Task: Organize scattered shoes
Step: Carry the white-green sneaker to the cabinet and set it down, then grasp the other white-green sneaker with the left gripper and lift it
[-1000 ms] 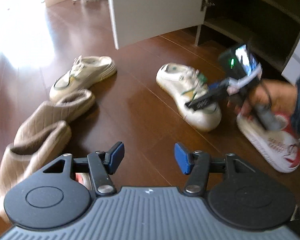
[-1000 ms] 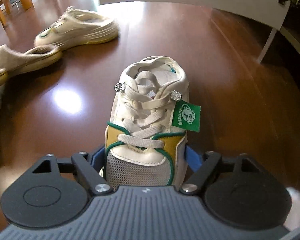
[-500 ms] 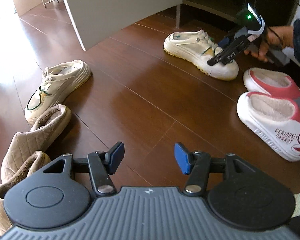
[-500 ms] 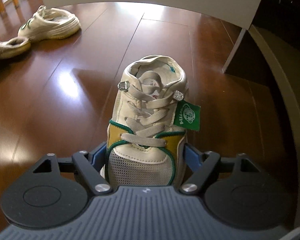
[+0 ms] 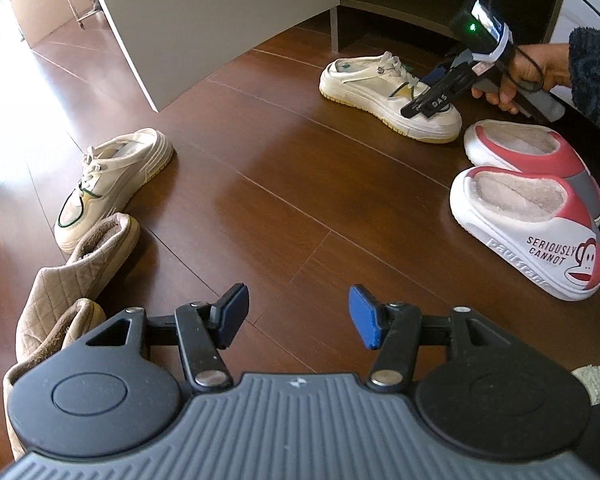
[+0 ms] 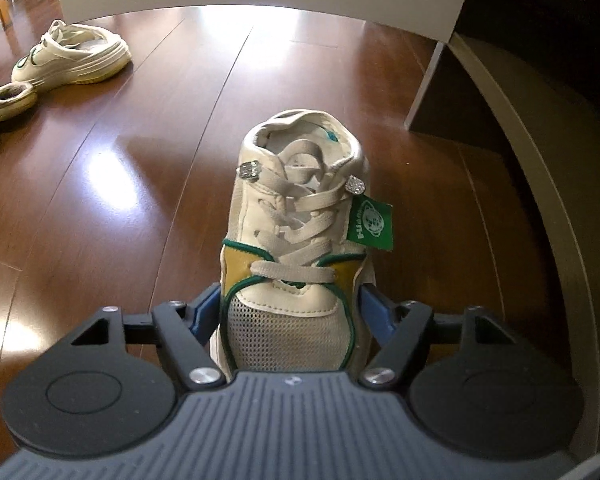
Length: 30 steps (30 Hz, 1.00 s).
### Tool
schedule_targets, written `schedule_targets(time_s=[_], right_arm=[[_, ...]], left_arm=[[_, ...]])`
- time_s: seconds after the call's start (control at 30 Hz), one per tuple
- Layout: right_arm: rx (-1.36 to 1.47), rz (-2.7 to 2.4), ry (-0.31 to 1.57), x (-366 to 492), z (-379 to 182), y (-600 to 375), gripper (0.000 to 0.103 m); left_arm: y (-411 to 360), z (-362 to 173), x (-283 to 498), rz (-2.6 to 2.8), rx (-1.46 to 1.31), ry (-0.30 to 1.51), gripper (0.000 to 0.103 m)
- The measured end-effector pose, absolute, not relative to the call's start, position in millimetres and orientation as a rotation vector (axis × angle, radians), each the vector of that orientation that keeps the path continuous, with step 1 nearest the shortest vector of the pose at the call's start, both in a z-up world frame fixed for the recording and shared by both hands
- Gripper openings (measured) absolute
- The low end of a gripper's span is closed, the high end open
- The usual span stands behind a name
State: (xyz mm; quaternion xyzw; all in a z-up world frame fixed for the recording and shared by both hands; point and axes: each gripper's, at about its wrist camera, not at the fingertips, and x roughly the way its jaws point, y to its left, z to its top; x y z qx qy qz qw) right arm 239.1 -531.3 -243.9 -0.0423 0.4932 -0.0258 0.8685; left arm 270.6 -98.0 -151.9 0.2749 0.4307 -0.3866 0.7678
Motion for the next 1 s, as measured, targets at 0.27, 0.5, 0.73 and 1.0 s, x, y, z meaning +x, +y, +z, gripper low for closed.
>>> schedule_targets(time_s=[0.27,0.5,0.73,1.0], right_arm=[[-0.081,-0.170,0.833,208,-199,-507,0.094],[0.035,-0.265,0.727,194,-193,-496,0.094],[0.132,-0.342,0.710,168,-193,-502,0.095],[0.239,-0.411,0.742,131,-190,-498,0.095]], left_arm=[[-82,-153,320,-0.791,0.640,0.825,0.073],[-80,-178,473,-0.631,0.750,0.705,0.073],[-138,-220,584,-0.661,0.934,0.664,0.060],[-170,-279,640,-0.571,1.043,0.885,0.007]])
